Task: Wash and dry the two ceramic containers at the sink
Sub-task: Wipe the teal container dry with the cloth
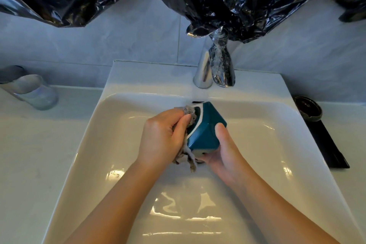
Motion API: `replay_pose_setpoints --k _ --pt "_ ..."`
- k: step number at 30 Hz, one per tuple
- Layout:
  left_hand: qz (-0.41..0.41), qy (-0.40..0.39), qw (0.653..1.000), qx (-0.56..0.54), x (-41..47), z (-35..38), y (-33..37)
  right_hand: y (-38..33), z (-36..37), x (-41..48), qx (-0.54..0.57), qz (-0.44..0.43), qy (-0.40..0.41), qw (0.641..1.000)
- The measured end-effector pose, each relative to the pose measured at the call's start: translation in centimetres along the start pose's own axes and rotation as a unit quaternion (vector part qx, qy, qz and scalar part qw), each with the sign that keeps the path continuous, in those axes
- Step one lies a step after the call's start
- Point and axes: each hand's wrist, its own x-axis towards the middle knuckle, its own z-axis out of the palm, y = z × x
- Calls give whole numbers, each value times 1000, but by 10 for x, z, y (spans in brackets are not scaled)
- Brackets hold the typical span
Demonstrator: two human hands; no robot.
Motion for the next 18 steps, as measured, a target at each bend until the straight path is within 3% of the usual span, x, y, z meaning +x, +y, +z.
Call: replay_pose_setpoints --k 5,10,14,18 --pt "4 -56 998 -37 -3 -5 13 -9 -12 2 42 4 30 999" --pt "-100 -96 990 -14 0 -32 30 -15 3 -7 68 44 -6 997" --pt "-123 -82 989 18 3 -83 39 -19 19 -20 138 96 25 985" --pt "-130 -35 987 87 6 -132 34 -20 40 -37 150 91 20 984"
